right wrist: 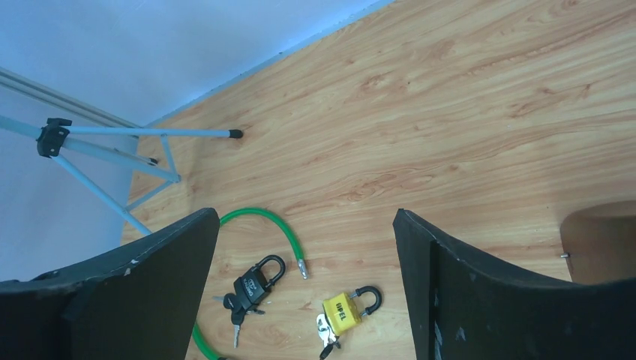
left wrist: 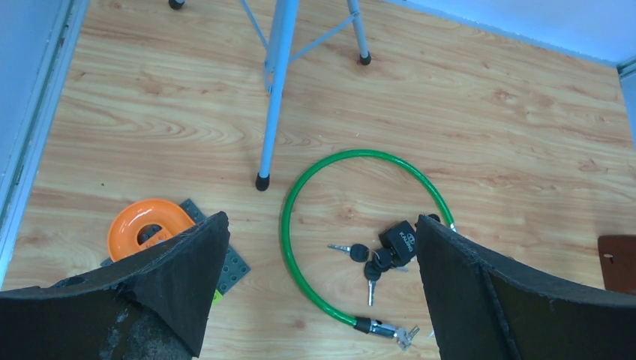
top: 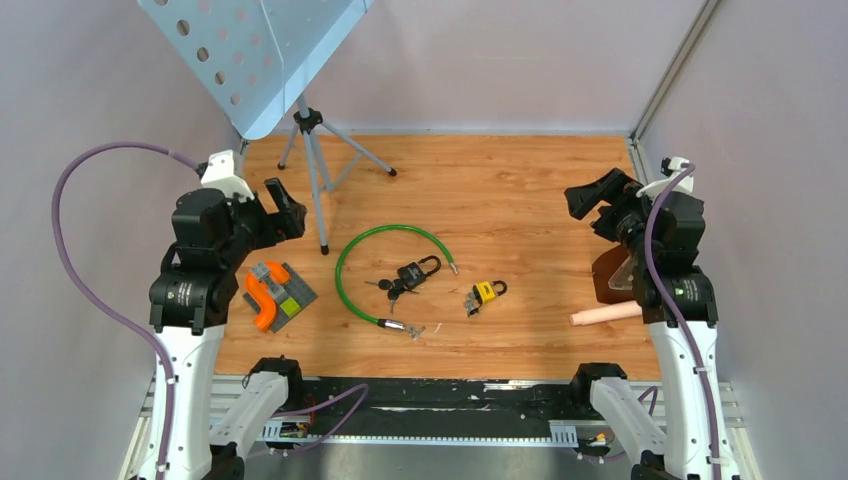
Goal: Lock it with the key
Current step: Pick up the lock from the center of the board.
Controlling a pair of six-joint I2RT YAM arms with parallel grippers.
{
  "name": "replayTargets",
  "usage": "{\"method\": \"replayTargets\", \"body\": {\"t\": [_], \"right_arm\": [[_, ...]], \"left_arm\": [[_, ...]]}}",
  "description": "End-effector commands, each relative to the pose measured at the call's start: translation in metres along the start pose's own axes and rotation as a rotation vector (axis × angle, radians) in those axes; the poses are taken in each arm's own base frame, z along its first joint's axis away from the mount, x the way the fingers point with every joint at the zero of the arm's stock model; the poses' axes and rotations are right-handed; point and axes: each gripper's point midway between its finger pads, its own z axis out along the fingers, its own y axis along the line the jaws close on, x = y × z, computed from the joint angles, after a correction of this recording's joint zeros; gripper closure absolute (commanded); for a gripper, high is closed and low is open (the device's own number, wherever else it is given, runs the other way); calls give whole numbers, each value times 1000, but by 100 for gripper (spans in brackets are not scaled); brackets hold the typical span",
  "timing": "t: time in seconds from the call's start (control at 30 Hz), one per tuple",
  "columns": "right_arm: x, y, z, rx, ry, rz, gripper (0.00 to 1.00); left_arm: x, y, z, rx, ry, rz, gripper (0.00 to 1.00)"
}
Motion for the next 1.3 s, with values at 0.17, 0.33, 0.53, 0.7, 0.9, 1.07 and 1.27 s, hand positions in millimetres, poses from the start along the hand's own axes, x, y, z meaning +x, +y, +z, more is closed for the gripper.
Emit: {"method": "replayTargets", "body": {"t": [0.17, 0.33, 0.53, 0.7, 0.9, 1.07, 1.27], "right_arm": [[11, 15, 0, -101, 43, 15, 12], [45, 9, 10, -41, 175, 152, 28], [111, 20, 21, 91, 237, 160, 21], [184, 23, 28, 238, 343, 140, 7], [255, 6, 32, 510, 418, 170, 5], [278, -1, 48, 608, 432, 169, 8], [294, -16, 59, 729, 397, 234, 16]], "left_arm": [[0, 0, 0, 6, -40, -31, 0], [23, -36, 7, 239, 30, -24, 0], [60, -82, 12, 553, 107, -147, 0], [104, -87, 22, 582, 185, -209, 0], [140, -81, 25, 556, 250, -222, 0], [147, -74, 23, 524, 263, -196, 0], [148, -70, 23, 502, 276, -174, 0]]}}
